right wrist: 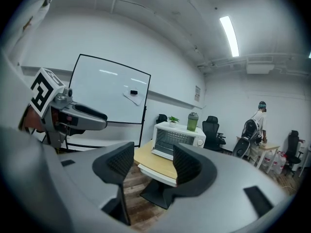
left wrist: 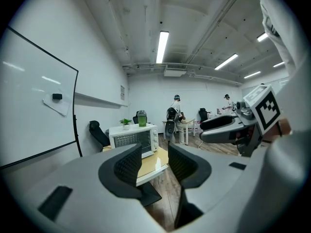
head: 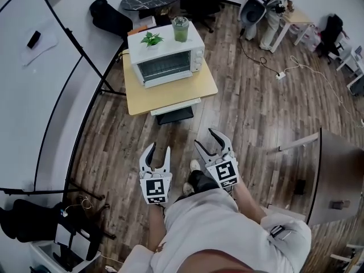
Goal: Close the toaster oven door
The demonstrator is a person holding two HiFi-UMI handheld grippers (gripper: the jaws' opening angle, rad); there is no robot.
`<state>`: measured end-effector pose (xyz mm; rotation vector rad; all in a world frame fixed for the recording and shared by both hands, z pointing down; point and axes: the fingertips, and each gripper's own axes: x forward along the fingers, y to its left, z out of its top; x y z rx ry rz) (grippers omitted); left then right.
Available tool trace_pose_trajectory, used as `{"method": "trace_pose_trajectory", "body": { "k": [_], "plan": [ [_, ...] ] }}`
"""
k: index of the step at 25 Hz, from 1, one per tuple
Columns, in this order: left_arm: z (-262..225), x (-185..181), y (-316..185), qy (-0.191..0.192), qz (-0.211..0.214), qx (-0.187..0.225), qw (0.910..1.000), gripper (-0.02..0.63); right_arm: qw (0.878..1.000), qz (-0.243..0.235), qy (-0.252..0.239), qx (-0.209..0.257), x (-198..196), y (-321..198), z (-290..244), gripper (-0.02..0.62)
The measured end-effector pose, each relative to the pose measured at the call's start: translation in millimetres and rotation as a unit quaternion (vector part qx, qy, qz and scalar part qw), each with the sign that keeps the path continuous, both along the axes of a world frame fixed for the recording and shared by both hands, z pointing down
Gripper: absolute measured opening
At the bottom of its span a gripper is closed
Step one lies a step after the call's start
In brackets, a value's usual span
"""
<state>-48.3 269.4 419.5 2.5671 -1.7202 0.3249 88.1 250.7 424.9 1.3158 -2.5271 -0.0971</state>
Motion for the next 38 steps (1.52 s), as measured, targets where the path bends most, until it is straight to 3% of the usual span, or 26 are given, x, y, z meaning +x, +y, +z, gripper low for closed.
{"method": "trace_pose_trajectory", "body": {
  "k": [38],
  "plan": [
    [-5.1,27.8,-158.1,-0.012,-0.072,-0.003,0.9973,0.169,0.997,-0.067,-0.034,-0.019,27.0,-172.8,3.1,0.245]
  ]
}}
